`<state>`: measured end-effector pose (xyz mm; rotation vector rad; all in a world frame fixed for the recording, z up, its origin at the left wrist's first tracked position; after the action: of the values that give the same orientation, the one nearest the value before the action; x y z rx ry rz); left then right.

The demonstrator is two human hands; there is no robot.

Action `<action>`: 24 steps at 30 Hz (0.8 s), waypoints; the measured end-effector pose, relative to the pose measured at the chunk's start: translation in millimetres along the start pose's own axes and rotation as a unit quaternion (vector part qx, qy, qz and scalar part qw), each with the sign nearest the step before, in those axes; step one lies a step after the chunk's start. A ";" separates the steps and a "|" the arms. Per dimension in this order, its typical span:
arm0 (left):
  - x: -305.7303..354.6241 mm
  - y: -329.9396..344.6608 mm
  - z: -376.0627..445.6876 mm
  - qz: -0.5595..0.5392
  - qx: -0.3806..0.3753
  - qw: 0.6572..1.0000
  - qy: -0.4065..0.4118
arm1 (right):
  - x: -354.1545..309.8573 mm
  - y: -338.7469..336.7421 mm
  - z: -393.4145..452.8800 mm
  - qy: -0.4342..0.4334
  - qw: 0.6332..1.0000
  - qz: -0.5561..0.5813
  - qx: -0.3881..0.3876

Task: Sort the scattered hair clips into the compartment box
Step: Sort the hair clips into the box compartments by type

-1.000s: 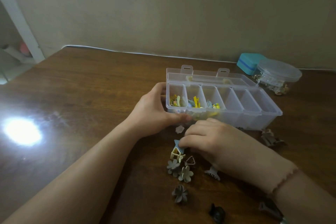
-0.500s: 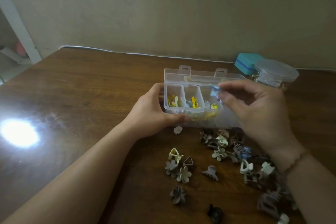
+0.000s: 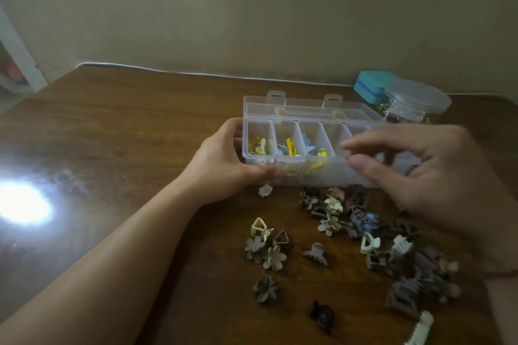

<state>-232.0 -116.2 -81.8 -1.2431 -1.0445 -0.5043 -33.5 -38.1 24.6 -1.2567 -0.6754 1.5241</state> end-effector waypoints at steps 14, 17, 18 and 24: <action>2.7 0.3 -1.4 0.016 0.024 1.000 -0.004 | 58.5 43.9 -50.2 0.181 0.887 0.125 -0.405; 1.1 -0.6 -1.5 0.026 0.027 0.999 -0.006 | 57.1 52.0 -46.4 0.176 0.892 0.099 -0.404; 0.8 -0.5 -1.4 0.030 0.028 0.999 -0.007 | 57.0 53.9 -44.9 0.176 0.895 0.089 -0.400; -0.6 -1.0 -0.9 0.034 0.028 0.999 -0.011 | 73.7 47.9 -40.7 0.206 0.910 0.034 -0.357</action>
<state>-232.8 -117.5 -81.8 -1.2335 -1.0242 -0.4079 -8.3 7.0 -57.3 -2.0959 -0.9473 1.0160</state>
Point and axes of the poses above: each hand's wrist, its own z-axis towards the middle knuckle, its own y-axis out of the palm, x = y × z, the point moved 10 cm from there along z, towards the middle knuckle, and after that the axes turned 15 degrees about -x, right-handed, at the moved point
